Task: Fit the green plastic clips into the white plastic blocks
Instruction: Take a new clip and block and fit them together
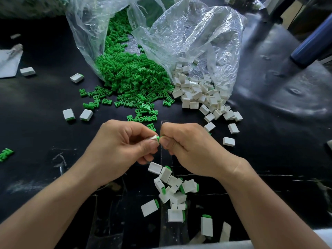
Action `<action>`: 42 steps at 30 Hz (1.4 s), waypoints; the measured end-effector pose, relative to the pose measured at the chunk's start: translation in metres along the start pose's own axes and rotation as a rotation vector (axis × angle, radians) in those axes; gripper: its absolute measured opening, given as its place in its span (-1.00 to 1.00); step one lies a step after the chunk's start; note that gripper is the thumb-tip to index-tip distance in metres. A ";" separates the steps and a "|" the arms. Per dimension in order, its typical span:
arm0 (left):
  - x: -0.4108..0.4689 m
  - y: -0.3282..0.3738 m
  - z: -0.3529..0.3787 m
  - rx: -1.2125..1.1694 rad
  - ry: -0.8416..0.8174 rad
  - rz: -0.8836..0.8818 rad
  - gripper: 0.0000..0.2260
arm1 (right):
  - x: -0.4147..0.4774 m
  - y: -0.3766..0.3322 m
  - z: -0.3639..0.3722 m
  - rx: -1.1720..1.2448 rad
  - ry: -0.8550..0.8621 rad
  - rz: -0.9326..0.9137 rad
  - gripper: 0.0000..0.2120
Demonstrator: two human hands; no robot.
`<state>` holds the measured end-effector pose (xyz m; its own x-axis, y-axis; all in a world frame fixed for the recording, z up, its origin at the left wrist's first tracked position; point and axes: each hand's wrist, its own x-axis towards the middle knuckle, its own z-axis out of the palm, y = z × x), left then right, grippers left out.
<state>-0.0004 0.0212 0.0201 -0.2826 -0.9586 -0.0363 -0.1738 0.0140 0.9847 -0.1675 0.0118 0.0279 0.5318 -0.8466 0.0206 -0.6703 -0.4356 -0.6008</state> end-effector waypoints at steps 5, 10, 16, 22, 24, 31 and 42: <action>-0.001 -0.005 0.000 0.179 -0.056 0.042 -0.82 | -0.001 -0.002 -0.005 -0.166 -0.112 -0.047 -0.74; -0.002 -0.006 -0.003 0.345 -0.101 0.137 -0.86 | -0.001 -0.004 -0.006 -0.263 -0.203 -0.072 -0.72; -0.003 -0.008 -0.007 0.460 -0.137 0.229 -0.87 | -0.001 -0.003 -0.003 -0.357 -0.249 -0.104 -0.77; -0.001 0.002 -0.004 0.079 -0.007 0.136 -0.86 | -0.001 -0.003 0.000 0.094 0.100 -0.065 -0.79; 0.000 0.005 -0.003 -0.038 0.027 0.101 -0.85 | 0.001 -0.004 0.007 0.249 0.180 -0.008 -0.75; 0.001 0.004 -0.003 -0.126 0.047 0.074 -0.83 | 0.005 0.000 0.019 0.510 0.236 0.095 -0.73; 0.001 0.005 0.001 -0.092 0.002 0.000 -0.84 | 0.002 0.004 0.004 0.286 0.080 0.021 -0.77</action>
<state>-0.0023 0.0203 0.0253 -0.2803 -0.9592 -0.0359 -0.0866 -0.0120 0.9962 -0.1670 0.0101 0.0223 0.4691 -0.8809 0.0625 -0.5014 -0.3239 -0.8023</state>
